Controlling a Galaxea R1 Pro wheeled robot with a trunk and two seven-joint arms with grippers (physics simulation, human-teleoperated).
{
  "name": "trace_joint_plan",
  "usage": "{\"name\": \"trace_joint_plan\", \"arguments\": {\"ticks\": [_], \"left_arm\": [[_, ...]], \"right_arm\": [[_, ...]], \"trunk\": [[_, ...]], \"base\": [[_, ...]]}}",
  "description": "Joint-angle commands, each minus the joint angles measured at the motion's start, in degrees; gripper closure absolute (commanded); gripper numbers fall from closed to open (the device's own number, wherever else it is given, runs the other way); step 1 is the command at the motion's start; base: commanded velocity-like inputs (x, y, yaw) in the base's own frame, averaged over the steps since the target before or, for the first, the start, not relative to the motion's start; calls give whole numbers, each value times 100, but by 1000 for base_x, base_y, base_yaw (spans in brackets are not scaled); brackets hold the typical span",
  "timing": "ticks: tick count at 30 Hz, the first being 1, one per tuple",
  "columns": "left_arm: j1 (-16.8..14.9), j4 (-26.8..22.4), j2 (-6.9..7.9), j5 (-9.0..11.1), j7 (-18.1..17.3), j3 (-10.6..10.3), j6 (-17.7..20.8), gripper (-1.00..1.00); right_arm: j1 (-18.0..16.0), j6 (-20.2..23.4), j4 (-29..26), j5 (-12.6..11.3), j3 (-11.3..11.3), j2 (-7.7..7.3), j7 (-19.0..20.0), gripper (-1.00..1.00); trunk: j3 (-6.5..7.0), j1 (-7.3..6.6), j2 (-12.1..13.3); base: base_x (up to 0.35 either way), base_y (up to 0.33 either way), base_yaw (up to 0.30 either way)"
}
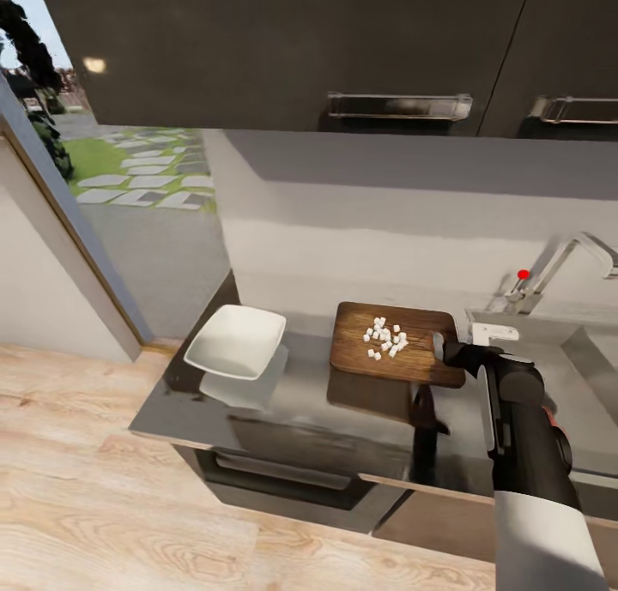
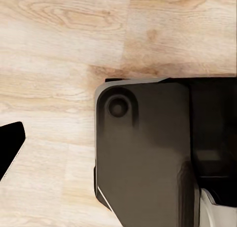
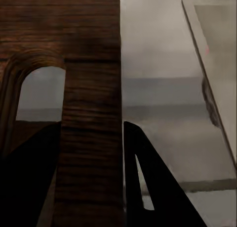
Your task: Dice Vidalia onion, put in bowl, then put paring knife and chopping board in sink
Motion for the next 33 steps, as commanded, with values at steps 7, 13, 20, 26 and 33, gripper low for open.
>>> {"name": "trace_joint_plan", "arguments": {"ticks": [7, 13, 20, 26, 33], "left_arm": [[1, -1, -6, -59, -7, 33, -12, -100], [1, 2, -3, -62, -7, 33, -12, -100], [1, 2, -2, -68, -14, 33, -12, -100], [1, 40, -1, -74, -15, 33, -12, -100], [1, 46, -1, -77, -15, 33, -12, -100]], "right_arm": [[-7, 24, -7, 51, -11, 7, 55, 100], [-7, 24, -7, 49, -11, 7, 55, 100], [-7, 24, -7, 45, -12, 7, 55, 100], [-7, 24, -7, 47, -11, 7, 55, 100], [-7, 24, -7, 42, -11, 7, 55, 100]], "trunk": [[54, 4, -10], [109, 4, -10], [172, 4, -10], [226, 4, -10], [290, 4, -10]], "base": [[0, 293, 0], [0, 187, 0], [47, 210, 0], [108, 263, 0], [110, 264, 0]]}}
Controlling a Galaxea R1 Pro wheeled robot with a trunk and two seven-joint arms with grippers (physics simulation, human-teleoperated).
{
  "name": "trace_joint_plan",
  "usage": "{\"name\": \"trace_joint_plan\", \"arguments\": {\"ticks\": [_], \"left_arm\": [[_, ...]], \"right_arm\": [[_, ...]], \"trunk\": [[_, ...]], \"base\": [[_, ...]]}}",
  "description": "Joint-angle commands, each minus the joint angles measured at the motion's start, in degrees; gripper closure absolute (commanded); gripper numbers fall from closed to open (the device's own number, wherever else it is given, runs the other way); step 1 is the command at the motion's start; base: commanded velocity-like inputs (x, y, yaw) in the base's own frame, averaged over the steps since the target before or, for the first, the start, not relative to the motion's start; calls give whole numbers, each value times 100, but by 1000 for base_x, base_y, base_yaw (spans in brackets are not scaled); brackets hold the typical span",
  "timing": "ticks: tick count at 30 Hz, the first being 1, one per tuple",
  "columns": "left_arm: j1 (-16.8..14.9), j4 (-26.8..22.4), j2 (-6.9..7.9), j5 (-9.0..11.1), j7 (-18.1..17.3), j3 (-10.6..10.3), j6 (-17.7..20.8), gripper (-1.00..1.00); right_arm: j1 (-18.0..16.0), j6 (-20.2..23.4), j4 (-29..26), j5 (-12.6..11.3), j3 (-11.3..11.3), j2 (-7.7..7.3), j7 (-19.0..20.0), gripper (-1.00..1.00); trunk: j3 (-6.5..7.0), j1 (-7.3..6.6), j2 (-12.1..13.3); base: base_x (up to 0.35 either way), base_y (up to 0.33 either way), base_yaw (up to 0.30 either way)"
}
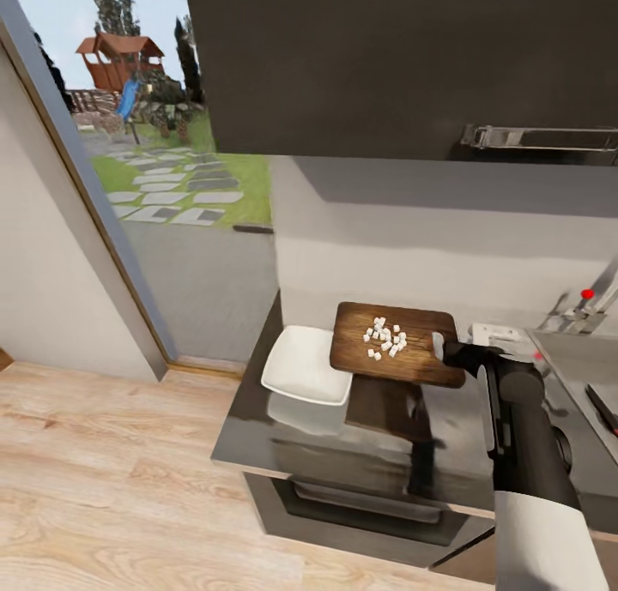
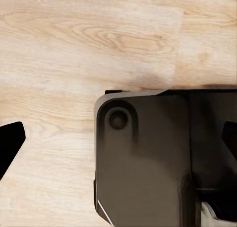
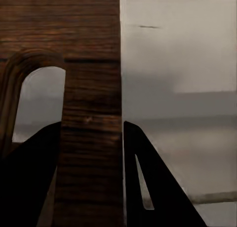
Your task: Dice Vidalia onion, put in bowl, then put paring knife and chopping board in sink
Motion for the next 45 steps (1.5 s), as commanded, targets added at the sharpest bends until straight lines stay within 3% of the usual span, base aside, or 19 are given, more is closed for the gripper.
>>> {"name": "trace_joint_plan", "arguments": {"ticks": [1, 12, 19, 22, 24, 29, 45], "left_arm": [[1, -7, -7, -59, -7, 34, -12, -100], [1, 42, -11, -67, 1, 34, -12, -100], [1, 46, -13, -69, 6, 34, -14, -100], [1, 46, -13, -69, 10, 34, -14, -100], [1, 46, -13, -69, 11, 34, -16, -100], [1, 46, -13, -69, 11, 34, -13, -100], [1, 55, -13, -60, 11, 34, -12, -100]], "right_arm": [[-7, 24, -7, 42, -11, 7, 55, 100], [-7, 25, -7, 47, -15, -2, 55, 100], [-7, 32, -15, 172, -5, -121, 55, 100], [-7, 31, -39, 571, 192, -150, 60, 100], [-7, 26, -47, 658, 241, -155, 63, 100], [-7, 16, -51, 708, 575, -154, 56, 100], [-7, -37, -209, 701, 684, -127, 116, 100]], "trunk": [[0, 5, -11], [94, 5, -11], [104, 5, -11], [104, 5, -11], [104, 5, -11], [104, 5, -11], [104, 5, -11]], "base": [[110, 264, 0], [109, 264, 0], [56, 108, 0], [3, 4, 0], [0, 1, 0], [0, 0, 0], [0, 0, 0]]}}
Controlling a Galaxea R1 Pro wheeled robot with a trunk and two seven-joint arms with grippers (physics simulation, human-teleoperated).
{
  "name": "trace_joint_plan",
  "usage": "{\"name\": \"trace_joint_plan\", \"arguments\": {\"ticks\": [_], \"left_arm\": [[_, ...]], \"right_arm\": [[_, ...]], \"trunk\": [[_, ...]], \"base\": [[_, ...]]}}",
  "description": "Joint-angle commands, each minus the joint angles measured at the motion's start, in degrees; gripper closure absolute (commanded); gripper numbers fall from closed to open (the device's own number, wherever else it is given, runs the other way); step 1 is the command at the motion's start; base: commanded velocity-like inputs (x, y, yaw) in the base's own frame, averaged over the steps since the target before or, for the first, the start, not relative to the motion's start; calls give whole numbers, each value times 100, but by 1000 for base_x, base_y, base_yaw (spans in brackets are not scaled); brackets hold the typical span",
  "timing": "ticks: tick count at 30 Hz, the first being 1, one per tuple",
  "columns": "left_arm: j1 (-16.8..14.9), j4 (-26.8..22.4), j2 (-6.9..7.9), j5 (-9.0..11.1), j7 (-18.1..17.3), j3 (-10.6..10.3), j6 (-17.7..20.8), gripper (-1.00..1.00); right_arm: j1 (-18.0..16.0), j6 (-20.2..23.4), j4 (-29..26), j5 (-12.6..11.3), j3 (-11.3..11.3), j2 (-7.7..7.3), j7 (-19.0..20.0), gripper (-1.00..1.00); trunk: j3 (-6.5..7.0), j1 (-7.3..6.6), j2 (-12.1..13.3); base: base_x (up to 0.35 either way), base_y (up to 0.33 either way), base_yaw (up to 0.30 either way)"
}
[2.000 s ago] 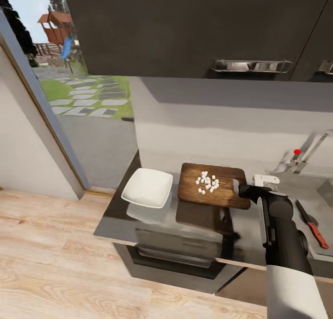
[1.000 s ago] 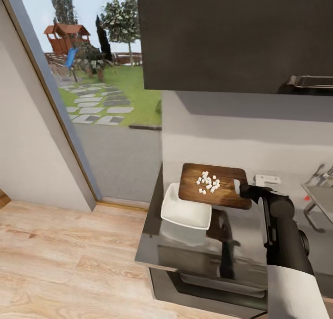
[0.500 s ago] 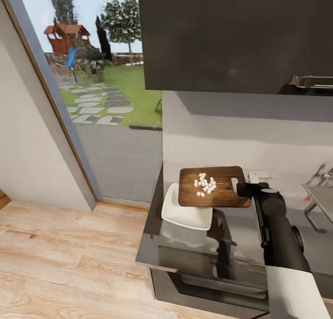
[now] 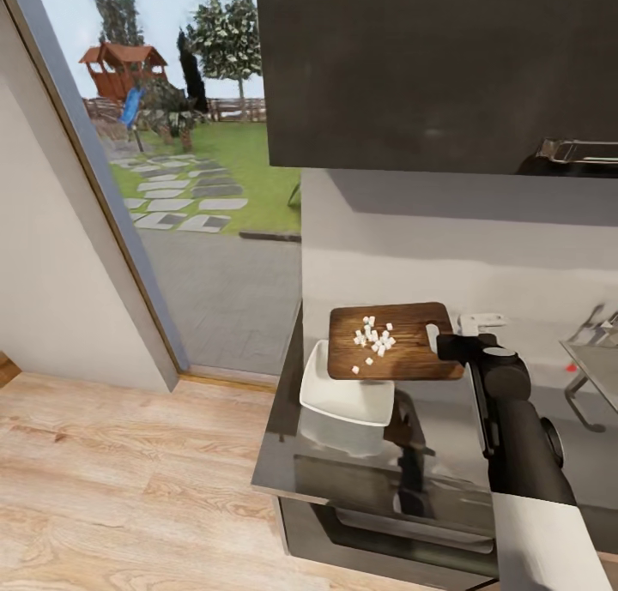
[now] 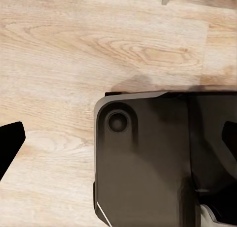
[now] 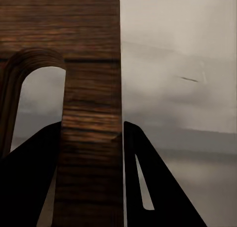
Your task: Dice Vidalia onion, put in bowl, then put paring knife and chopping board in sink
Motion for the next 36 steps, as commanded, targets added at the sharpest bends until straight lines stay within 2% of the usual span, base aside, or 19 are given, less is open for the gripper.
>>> {"name": "trace_joint_plan", "arguments": {"ticks": [1, 3, 7, 29, 36], "left_arm": [[2, -9, -8, -61, -5, 36, -11, -100], [2, -10, -8, -61, -5, 36, -11, -100], [2, -11, -8, -61, -5, 36, -11, -100], [2, -9, -8, -61, -5, 36, -11, -100], [2, -9, -8, -61, -5, 36, -11, -100]], "right_arm": [[-6, 20, -6, 62, 50, 6, 49, 100], [-6, 16, -6, 65, 224, 5, 29, 100], [-6, -22, -6, 66, 308, 6, 14, 100], [-6, -873, 2, 83, 289, -27, -70, 100], [-6, -978, 3, 88, 275, -69, -177, 100]], "trunk": [[-10, 4, -11], [-10, 4, -11], [-10, 4, -11], [-10, 4, -11], [-10, 4, -11]], "base": [[0, 0, 0], [0, 0, 0], [0, 0, 0], [0, 0, 0], [0, 0, 0]]}}
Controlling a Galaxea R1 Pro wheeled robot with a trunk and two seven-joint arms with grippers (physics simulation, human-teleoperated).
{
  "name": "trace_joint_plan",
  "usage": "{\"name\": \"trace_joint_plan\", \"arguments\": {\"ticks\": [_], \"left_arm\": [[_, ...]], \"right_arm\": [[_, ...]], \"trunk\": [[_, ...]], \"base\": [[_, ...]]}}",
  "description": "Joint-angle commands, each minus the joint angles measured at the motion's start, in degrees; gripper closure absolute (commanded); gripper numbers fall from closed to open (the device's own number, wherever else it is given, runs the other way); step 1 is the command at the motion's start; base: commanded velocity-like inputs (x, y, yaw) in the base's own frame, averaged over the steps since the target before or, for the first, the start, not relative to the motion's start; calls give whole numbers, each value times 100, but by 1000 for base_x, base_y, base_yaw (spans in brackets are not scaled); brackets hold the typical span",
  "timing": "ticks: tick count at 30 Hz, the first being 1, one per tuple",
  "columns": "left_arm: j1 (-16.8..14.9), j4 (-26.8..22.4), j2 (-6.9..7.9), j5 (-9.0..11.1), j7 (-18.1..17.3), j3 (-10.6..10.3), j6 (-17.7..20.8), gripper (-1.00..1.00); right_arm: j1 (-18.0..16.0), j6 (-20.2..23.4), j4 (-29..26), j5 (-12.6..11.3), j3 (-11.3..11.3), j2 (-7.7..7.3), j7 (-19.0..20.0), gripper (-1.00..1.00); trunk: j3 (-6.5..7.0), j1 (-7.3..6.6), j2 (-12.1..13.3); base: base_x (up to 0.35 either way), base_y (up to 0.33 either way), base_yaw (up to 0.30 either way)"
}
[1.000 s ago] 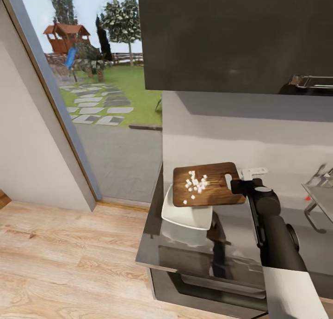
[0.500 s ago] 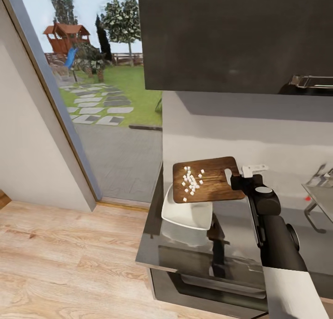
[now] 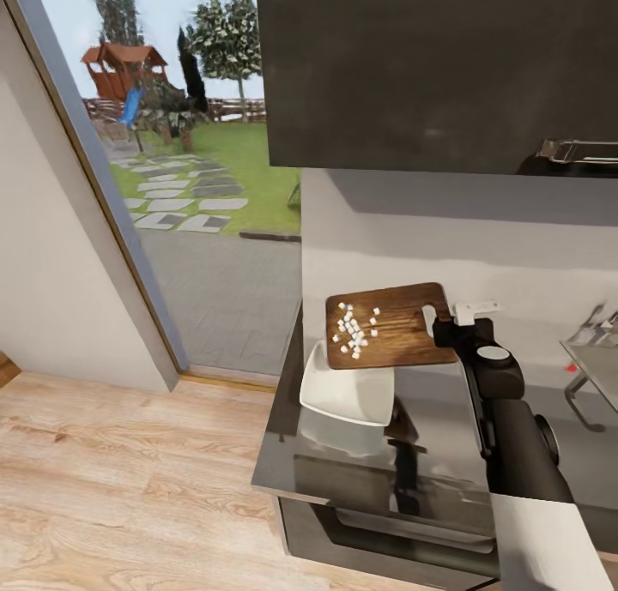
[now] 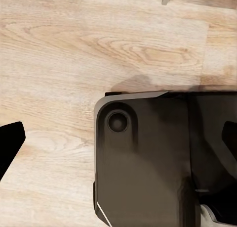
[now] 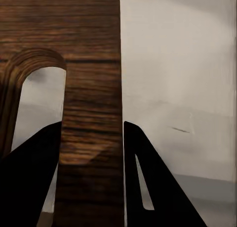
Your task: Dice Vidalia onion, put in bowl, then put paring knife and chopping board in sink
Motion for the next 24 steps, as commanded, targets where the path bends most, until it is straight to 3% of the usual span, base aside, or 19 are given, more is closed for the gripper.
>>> {"name": "trace_joint_plan", "arguments": {"ticks": [1, 8, 24], "left_arm": [[1, -9, -8, -61, -5, 36, -11, -100], [1, -9, -8, -61, -5, 36, -11, -100], [1, -9, -8, -61, -5, 35, -11, -100]], "right_arm": [[-5, 22, -7, 45, -2, -30, 37, 100], [-5, -94, -7, 45, -3, -241, 39, 100], [-5, -108, -7, 45, -3, -299, 43, 100]], "trunk": [[-10, 4, -11], [-10, 4, -11], [-10, 4, -11]], "base": [[0, 0, 0], [0, 0, 0], [0, 0, 0]]}}
